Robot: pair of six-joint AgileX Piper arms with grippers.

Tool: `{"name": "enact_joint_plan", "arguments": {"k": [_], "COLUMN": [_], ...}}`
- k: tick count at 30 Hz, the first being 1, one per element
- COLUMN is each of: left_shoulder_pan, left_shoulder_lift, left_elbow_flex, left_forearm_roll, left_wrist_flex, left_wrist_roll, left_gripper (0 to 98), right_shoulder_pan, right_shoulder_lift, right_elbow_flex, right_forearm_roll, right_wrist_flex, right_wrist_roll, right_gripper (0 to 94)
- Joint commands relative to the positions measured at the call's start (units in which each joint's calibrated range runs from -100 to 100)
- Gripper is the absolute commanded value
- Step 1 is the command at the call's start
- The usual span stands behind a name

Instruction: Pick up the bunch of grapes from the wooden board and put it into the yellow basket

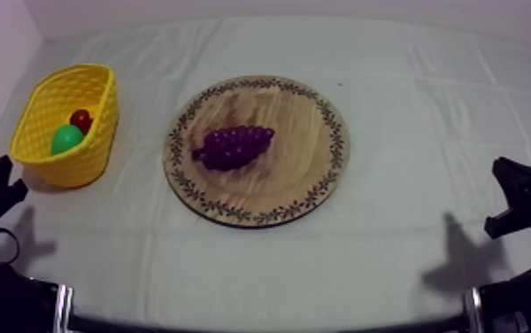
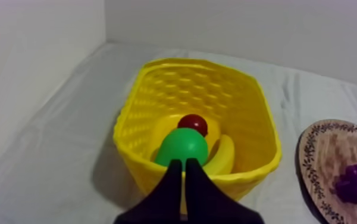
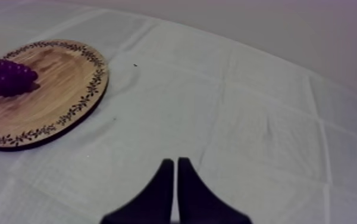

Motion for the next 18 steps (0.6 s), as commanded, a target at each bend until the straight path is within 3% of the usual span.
{"name": "enact_joint_plan", "arguments": {"k": [1, 5, 10, 18], "left_shoulder_pan": [0.46, 1.66, 3.57, 7.49], "left_shoulder_lift": [0.16, 2.73, 9.42, 21.60], "left_elbow_flex": [-0.62, -4.74, -15.75, -33.57], "left_forearm_roll": [-0.66, -1.53, -1.03, -1.11], "left_wrist_flex": [0.64, 2.39, 7.30, 15.80], "left_wrist_roll": [0.47, 1.40, 1.69, -0.04], "left_gripper": [0.0, 0.0, 0.0, 0.0], "right_shoulder_pan": [0.02, 0.02, 0.02, 0.02], "right_shoulder_lift": [-0.01, -0.01, -0.01, -0.01], "right_elbow_flex": [-0.03, -0.03, -0.03, -0.03], "right_forearm_roll": [0.01, 0.01, 0.01, 0.01], "right_wrist_flex": [0.00, 0.00, 0.00, 0.00], "right_wrist_roll": [-0.01, 0.00, 0.01, 0.01], "right_gripper": [0.4, 0.4, 0.4, 0.4]}}
